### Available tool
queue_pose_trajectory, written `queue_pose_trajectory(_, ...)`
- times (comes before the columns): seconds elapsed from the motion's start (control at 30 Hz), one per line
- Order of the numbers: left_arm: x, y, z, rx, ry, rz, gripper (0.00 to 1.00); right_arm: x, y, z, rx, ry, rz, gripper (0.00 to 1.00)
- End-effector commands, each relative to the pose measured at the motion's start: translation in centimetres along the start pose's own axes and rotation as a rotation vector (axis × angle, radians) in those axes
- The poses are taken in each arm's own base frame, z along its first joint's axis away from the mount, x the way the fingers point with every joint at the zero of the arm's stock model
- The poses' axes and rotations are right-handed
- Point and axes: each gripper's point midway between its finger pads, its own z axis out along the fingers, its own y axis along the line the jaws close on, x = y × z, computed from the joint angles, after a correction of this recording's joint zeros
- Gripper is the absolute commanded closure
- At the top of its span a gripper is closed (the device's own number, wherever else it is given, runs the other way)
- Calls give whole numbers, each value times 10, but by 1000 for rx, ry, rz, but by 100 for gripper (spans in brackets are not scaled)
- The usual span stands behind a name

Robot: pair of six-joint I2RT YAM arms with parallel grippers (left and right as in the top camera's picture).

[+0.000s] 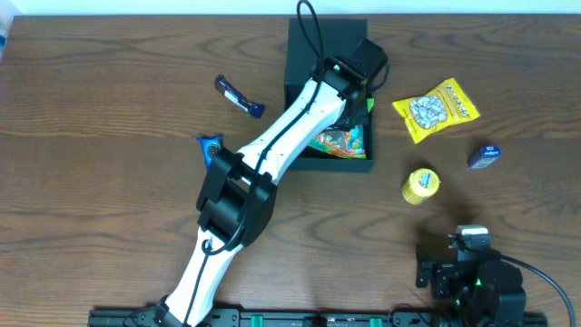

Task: Pack container
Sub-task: 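Carry the Haribo bag into the black box and release it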

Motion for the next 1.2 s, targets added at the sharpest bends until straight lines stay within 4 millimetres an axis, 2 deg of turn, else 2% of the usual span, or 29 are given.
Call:
queue_pose_trajectory(0.0, -5, -7, -2, 23, -6, -11, 95, 2, -1, 0, 6, 5, -6, 1)
queue_pose_trajectory(0.2, 0, -15, 1, 55, 12, -54, 94, 2, -1, 0, 6, 5, -6, 1)
queue_pose_trajectory(0.4, 8, -14, 10, 38, 43, -61, 94, 2, -1, 0, 6, 5, -6, 1)
queue_pose_trajectory(0.47, 9, -14, 13, 33, 48, -60, 90, 2, -1, 0, 6, 5, -6, 1)
queue_pose_trajectory(0.53, 10, -13, 14, 32, 50, -60, 79, 2, -1, 0, 6, 5, -6, 1)
queue_pose_trajectory(0.7, 9, -14, 14, 29, 45, -58, 77, 2, -1, 0, 6, 5, -6, 1)
queue_pose_trajectory(0.83, 5, -12, 11, 18, 25, -57, 67, 2, -1, 0, 6, 5, -6, 1)
queue_pose_trajectory(1.03, -3, -9, -12, 5, -32, -13, 47, 2, -1, 0, 6, 5, -6, 1)
queue_pose_trajectory(1.17, -9, 2, -47, -40, -103, -10, 34, 2, -1, 0, 6, 5, -6, 1)
